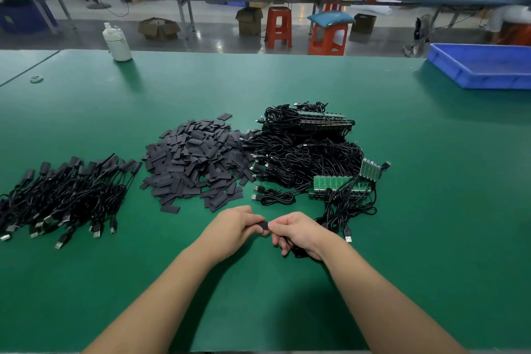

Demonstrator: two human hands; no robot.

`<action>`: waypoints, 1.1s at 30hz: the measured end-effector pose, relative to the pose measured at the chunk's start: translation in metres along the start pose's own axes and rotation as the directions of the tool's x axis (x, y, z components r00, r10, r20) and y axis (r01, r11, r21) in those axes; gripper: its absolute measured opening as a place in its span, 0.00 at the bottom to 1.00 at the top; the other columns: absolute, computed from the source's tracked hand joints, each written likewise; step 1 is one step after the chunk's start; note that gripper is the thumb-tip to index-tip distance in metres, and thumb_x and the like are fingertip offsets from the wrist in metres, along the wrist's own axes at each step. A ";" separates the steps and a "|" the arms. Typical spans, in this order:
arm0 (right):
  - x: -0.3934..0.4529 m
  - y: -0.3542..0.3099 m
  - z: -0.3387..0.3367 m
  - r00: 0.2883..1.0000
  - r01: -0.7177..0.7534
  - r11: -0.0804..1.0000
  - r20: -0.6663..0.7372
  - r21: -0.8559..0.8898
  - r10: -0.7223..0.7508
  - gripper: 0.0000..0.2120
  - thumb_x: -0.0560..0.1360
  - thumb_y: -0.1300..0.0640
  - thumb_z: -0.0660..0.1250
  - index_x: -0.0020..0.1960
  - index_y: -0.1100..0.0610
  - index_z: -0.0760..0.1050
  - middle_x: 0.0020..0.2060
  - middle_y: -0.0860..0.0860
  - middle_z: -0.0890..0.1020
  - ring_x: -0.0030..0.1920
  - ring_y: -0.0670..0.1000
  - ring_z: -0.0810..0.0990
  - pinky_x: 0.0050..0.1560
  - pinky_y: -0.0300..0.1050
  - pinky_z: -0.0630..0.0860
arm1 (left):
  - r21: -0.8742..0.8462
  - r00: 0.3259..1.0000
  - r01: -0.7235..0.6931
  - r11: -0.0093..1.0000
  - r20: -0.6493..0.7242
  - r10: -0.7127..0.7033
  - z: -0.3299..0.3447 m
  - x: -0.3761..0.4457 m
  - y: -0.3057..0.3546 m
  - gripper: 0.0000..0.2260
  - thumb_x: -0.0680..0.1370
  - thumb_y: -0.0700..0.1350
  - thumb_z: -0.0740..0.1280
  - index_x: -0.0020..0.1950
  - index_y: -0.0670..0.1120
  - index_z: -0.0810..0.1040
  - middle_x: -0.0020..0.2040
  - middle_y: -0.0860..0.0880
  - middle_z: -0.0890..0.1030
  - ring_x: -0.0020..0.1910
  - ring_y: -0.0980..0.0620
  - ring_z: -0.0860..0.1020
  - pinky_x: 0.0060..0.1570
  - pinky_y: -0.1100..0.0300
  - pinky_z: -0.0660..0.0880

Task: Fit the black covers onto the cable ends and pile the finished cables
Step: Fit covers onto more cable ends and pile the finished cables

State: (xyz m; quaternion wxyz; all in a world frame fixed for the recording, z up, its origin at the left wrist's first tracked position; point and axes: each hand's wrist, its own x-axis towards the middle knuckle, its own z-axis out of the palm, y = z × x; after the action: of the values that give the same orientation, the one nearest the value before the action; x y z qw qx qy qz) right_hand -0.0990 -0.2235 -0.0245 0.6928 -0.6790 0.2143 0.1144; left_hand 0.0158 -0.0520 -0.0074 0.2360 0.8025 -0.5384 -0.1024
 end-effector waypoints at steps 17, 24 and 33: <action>-0.012 -0.017 -0.007 1.000 -0.007 0.925 0.001 -0.381 0.008 0.08 0.80 0.60 0.67 0.51 0.63 0.83 0.34 0.49 0.84 0.34 0.47 0.79 0.45 0.41 0.79 | 0.245 0.966 -0.189 0.951 -0.127 0.225 0.011 -0.013 0.003 0.11 0.77 0.48 0.71 0.58 0.47 0.82 0.47 0.50 0.83 0.42 0.48 0.82 0.38 0.57 0.79; -0.012 -0.015 -0.004 0.999 -0.014 0.951 -0.037 -0.309 0.003 0.08 0.79 0.59 0.68 0.51 0.62 0.84 0.37 0.50 0.86 0.35 0.47 0.77 0.42 0.40 0.78 | 0.239 0.966 -0.182 0.954 -0.139 0.219 0.011 -0.014 0.007 0.10 0.80 0.51 0.66 0.56 0.49 0.82 0.45 0.51 0.80 0.43 0.48 0.80 0.38 0.56 0.78; -0.012 -0.010 -0.003 0.997 -0.016 0.970 -0.071 -0.243 -0.002 0.04 0.79 0.62 0.69 0.49 0.60 0.83 0.36 0.50 0.86 0.34 0.46 0.79 0.38 0.36 0.78 | 0.184 0.968 -0.179 0.966 -0.144 0.207 0.016 -0.015 0.013 0.09 0.77 0.43 0.70 0.56 0.45 0.83 0.45 0.48 0.83 0.42 0.47 0.81 0.40 0.58 0.79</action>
State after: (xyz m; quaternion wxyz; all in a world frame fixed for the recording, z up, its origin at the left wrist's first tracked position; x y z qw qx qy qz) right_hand -0.1054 -0.2250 -0.0102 0.5958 -0.7618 0.2253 0.1182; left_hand -0.0077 -0.0466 -0.0157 0.2188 0.7688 -0.6000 0.0327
